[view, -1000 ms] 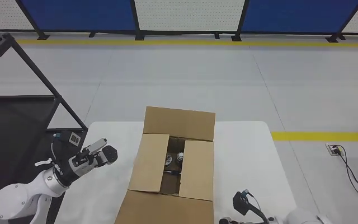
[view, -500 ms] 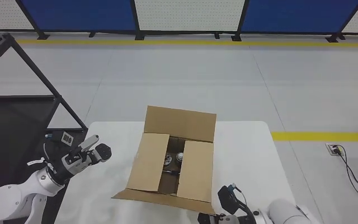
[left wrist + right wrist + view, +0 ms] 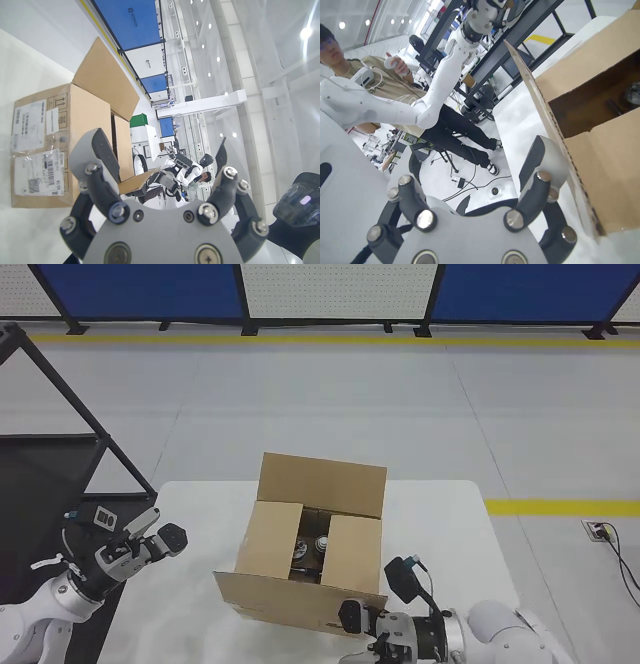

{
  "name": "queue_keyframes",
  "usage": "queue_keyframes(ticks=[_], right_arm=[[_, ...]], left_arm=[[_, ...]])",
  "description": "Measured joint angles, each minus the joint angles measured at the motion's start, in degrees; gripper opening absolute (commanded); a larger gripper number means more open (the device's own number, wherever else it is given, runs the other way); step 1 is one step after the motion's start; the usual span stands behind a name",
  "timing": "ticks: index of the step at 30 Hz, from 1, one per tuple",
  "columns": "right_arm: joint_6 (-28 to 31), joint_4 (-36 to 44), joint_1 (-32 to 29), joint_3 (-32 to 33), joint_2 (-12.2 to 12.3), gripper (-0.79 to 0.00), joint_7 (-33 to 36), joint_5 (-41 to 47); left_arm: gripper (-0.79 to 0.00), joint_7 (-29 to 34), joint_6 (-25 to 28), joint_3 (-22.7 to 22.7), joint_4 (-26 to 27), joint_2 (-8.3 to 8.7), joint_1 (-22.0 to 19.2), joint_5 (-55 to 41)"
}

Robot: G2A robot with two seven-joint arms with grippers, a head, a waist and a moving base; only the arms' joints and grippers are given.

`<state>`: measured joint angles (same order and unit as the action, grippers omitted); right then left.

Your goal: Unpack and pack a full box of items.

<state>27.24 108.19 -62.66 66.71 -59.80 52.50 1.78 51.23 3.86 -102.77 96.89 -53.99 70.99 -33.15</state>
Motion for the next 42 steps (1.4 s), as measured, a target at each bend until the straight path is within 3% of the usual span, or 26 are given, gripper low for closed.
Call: queue_keyframes(ticks=[6,24,34,42], right_arm=[[-4.74,-1.98,1.92,-2.63,-0.97,0.000,-8.49,-3.66],[-5.36,-3.16,2.07,-3.75,-1.10,0.000,-7.46,-4.58],[-4.13,-7.65,5.75,-7.08,-2.55,0.000,-10.75,1.89],[-7.55,-11.36,9.27,-10.56,-4.21,0.000,-17.61,0.01]], left_arm=[[0.000,-0.16,0.07,-0.01,0.04,0.05,0.47,-0.22],[0.000,0.25,-0.25,0.22,-0.02,0.09,0.42,-0.45],[0.000,-4.32,-0.24,0.61,1.28,-0.08,0.77,-0.02],[0.000,-10.40,-1.15,1.23,-0.48,-0.20,-1.36,1.90]])
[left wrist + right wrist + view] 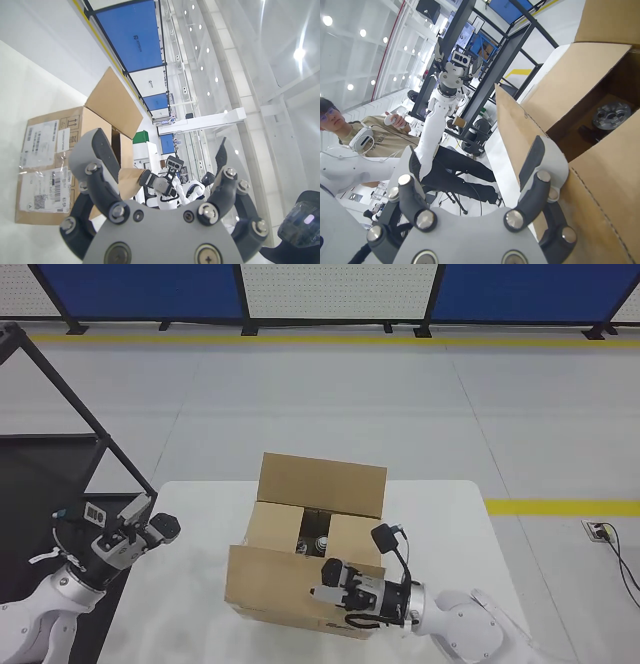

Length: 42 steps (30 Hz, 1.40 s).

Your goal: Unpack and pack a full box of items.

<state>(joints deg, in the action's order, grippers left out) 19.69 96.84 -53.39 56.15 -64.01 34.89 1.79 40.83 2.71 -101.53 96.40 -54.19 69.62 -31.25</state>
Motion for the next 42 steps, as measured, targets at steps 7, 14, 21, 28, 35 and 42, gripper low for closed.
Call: queue_keyframes(ticks=[7,14,21,28,35,42], right_arm=[[-1.88,-0.96,0.37,-0.95,-0.64,0.000,-1.49,-1.49],[-4.09,1.70,-1.75,0.68,-0.09,0.000,1.17,-5.29],[-7.43,3.76,-3.17,2.10,0.32,0.000,4.78,-6.07],[-11.53,3.19,-2.71,2.09,0.04,0.000,4.89,-5.26],[-11.45,3.21,-2.72,2.10,0.05,0.000,4.89,-5.29],[-14.20,3.62,-2.76,1.83,-0.12,0.000,3.63,-7.79]], left_arm=[[0.000,-1.10,-2.44,2.14,-1.69,0.34,-5.23,5.73],[0.000,0.15,-3.98,6.18,-5.62,0.54,-11.66,10.90],[0.000,8.21,-0.92,10.70,-12.02,0.92,-19.55,16.11],[0.000,12.45,0.14,11.97,-14.29,1.01,-21.99,15.86],[0.000,12.47,0.14,11.97,-14.29,1.00,-21.99,15.87],[0.000,10.08,-0.16,12.64,-14.69,0.87,-21.61,14.95]])
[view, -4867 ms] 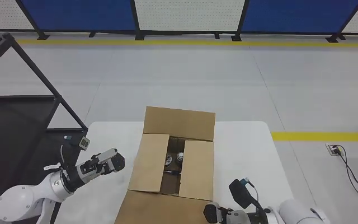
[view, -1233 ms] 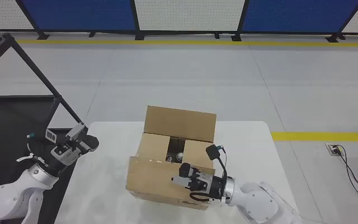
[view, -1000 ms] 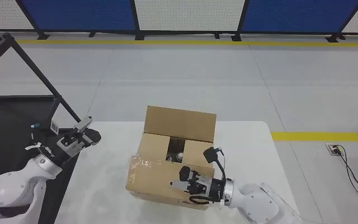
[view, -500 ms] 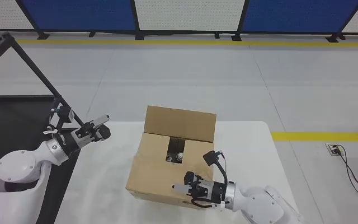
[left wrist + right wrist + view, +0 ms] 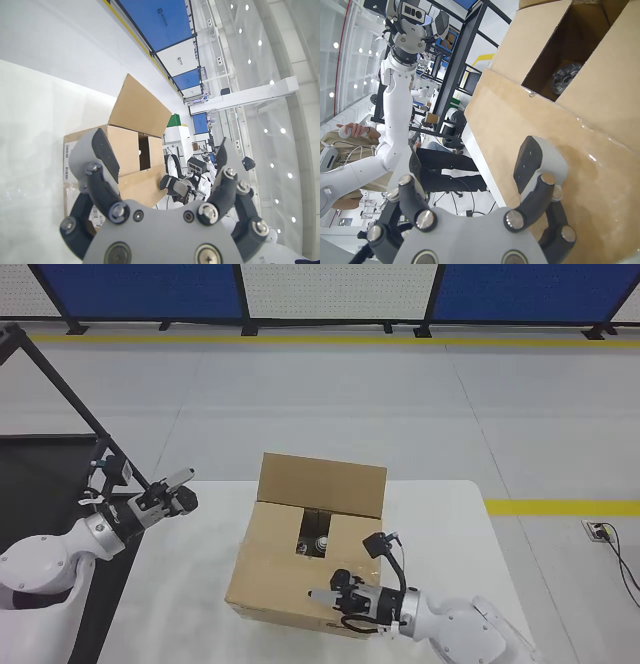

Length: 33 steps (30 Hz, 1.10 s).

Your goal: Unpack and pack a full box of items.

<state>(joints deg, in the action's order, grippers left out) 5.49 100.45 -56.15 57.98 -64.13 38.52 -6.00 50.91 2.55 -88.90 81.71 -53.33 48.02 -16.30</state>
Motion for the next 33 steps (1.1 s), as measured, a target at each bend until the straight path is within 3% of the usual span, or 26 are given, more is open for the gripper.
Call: queue_keyframes(ticks=[10,16,24,33], right_arm=[[-4.68,0.40,0.59,0.81,-0.09,0.000,2.60,-0.15],[0.43,2.64,-1.00,1.10,-0.23,0.000,-0.65,-0.68],[2.45,4.52,-1.44,1.34,-0.48,0.000,-3.48,-2.41],[-4.65,4.70,2.44,-1.36,-1.61,0.000,-3.20,-4.11]], left_arm=[[0.000,0.74,1.45,3.85,-4.62,-0.26,-4.71,1.50],[0.000,0.87,2.22,5.22,-5.44,-0.38,-5.47,1.25],[0.000,-0.49,2.61,5.10,-6.66,-0.14,-5.13,2.66],[0.000,-0.37,4.26,6.76,-11.55,-0.36,-7.35,2.63]])
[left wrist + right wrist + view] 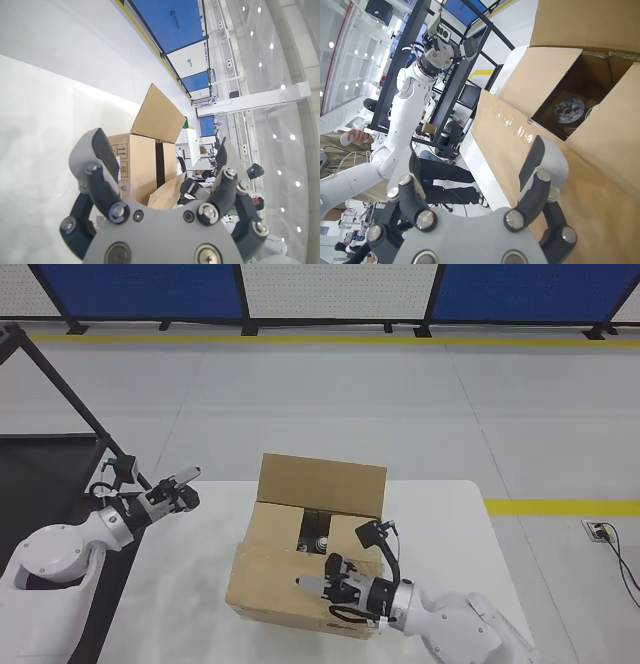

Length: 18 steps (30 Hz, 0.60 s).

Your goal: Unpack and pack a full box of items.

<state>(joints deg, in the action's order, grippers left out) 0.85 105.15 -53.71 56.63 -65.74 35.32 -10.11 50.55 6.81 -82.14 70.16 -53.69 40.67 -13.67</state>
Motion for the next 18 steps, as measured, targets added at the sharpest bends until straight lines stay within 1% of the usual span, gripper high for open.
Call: queue_keyframes(ticks=[3,6,10,13,15,18], right_arm=[[-0.51,-0.23,0.33,-0.01,-0.19,0.000,0.14,0.65],[-0.57,0.14,-0.66,0.76,-0.13,0.000,-0.12,0.66],[0.02,1.82,-3.75,2.82,0.35,0.000,-0.35,0.02],[0.90,3.27,-6.51,4.53,0.80,0.000,-0.08,-0.42],[1.05,3.95,-7.86,5.36,1.02,0.000,0.14,-0.95],[0.99,4.08,-8.08,5.54,1.06,0.000,0.17,-1.11]], left_arm=[[0.000,0.58,2.11,2.60,-3.22,-0.56,-3.31,0.48],[0.000,0.91,4.30,5.69,-7.00,-1.28,-7.60,1.99],[0.000,2.11,6.32,10.02,-11.84,-2.61,-13.39,1.76],[0.000,2.29,5.82,13.35,-15.23,-3.55,-17.03,3.73],[0.000,2.17,5.44,13.93,-15.78,-3.69,-17.63,4.07],[0.000,2.15,5.45,13.81,-15.67,-3.66,-17.47,4.01]])
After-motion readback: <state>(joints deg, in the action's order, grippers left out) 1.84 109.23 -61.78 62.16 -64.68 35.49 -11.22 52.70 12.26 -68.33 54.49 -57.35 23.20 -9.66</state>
